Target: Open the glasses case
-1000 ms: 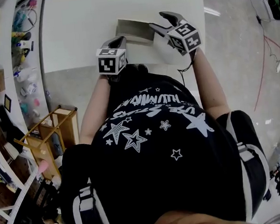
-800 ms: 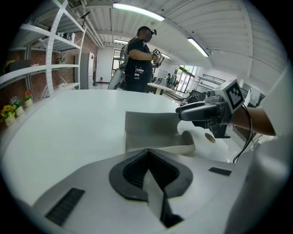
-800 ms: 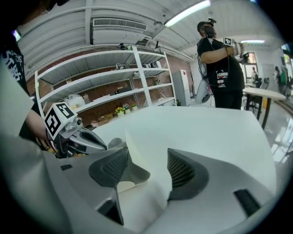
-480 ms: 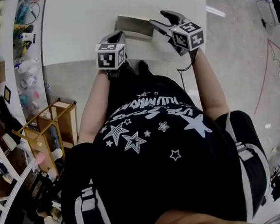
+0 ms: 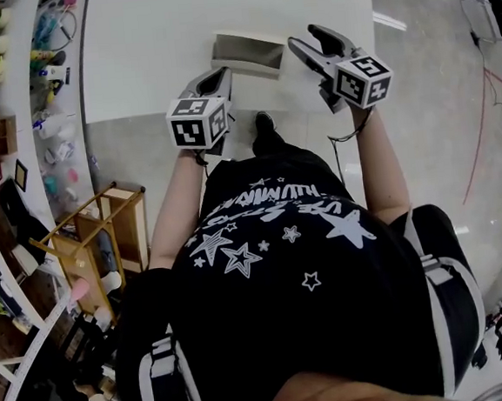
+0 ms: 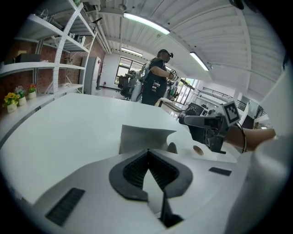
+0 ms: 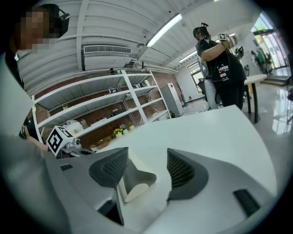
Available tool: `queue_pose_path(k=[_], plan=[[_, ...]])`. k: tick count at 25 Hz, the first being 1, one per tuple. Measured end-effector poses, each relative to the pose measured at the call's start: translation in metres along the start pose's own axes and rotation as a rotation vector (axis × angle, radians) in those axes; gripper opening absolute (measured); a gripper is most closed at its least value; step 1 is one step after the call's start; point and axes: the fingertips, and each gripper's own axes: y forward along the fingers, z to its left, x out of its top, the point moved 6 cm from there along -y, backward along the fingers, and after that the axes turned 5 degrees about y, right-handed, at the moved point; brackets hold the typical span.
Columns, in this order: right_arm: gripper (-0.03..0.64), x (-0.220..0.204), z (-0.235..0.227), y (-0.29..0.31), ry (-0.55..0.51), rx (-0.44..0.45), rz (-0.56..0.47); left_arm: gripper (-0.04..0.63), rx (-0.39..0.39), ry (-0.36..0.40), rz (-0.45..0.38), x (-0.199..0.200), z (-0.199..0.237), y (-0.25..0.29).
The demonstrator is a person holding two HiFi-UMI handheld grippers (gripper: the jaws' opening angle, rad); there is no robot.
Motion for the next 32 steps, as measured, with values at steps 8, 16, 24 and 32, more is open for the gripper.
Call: queue_pose_path(k=[8,16,24,32], plan=[[0.163,-0.013,0.055,-0.009,-0.01,-0.028,-0.058,0.011,-0.033,-0.002,-0.082,-0.008,-0.004,-0.059],[0.074,-0.052,0.142,-0.035,-0.051,-0.058,-0.08,0.011,-0.081,0.042,-0.139,-0.033,-0.014,-0.139],[0.028,-0.101,0.212,-0.072,-0.081,-0.136,-0.104,0.011,-0.157,0.068,-0.173,-0.069,-0.026,-0.199],[0.016,-0.153,0.252,-0.124,-0.045,-0.22,-0.098,0.011,-0.253,0.118,-0.221,-0.08,-0.048,-0.217]])
